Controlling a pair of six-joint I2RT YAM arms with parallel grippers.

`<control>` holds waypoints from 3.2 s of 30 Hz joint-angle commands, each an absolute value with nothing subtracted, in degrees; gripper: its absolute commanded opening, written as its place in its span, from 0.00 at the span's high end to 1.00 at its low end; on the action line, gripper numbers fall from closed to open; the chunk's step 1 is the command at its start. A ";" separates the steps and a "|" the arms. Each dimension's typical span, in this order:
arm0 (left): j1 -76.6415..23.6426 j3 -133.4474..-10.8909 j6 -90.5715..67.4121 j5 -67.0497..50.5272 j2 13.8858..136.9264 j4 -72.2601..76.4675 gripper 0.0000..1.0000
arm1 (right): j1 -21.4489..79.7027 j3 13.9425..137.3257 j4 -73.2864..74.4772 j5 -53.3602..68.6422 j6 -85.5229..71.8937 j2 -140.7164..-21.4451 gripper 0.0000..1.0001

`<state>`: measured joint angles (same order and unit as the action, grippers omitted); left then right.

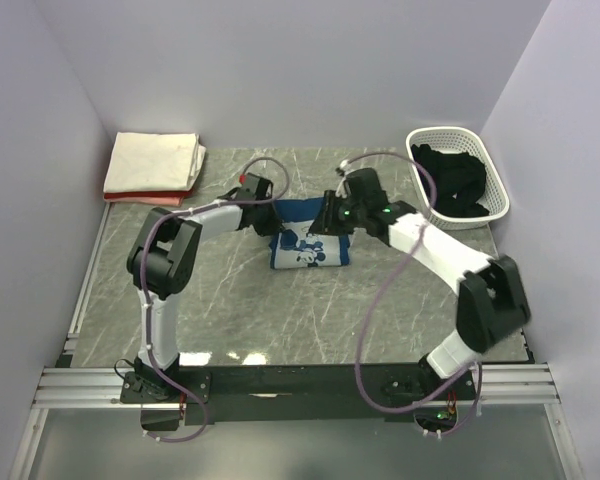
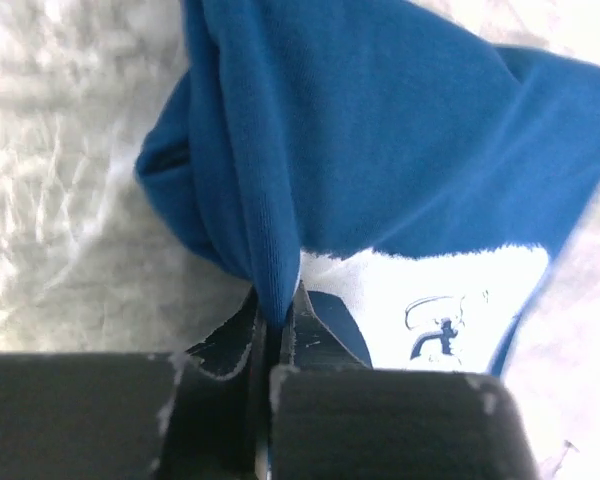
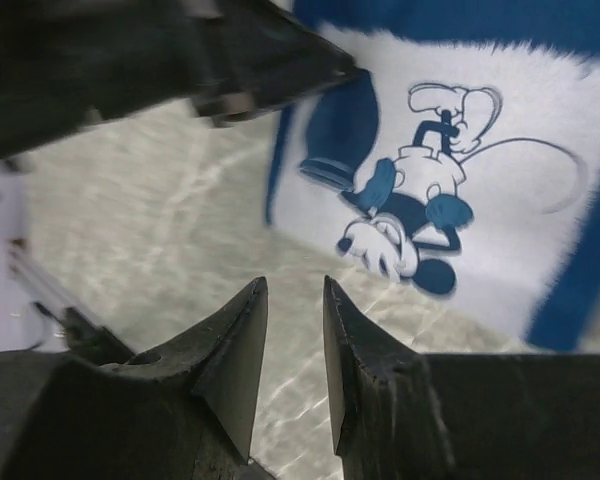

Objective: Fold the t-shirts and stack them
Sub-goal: Neatly place the folded tshirt to the corner

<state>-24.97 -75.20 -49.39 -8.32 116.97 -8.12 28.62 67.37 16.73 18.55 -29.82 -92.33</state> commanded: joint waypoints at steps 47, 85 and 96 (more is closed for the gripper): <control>-14.68 -137.02 26.45 42.28 128.24 -23.91 1.00 | 26.90 50.27 22.85 18.81 -28.13 -58.27 0.61; 1.39 -127.18 16.97 24.70 129.53 -19.08 0.98 | 26.89 50.19 20.39 19.42 -28.56 -65.21 0.61; 8.00 -121.13 -2.17 19.78 130.88 -9.07 0.01 | 27.33 50.98 18.55 19.34 -28.65 -68.29 0.41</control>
<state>10.07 -123.20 4.95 22.52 136.57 -17.39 26.87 49.34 21.80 19.18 -28.73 -68.18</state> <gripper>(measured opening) 0.958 0.579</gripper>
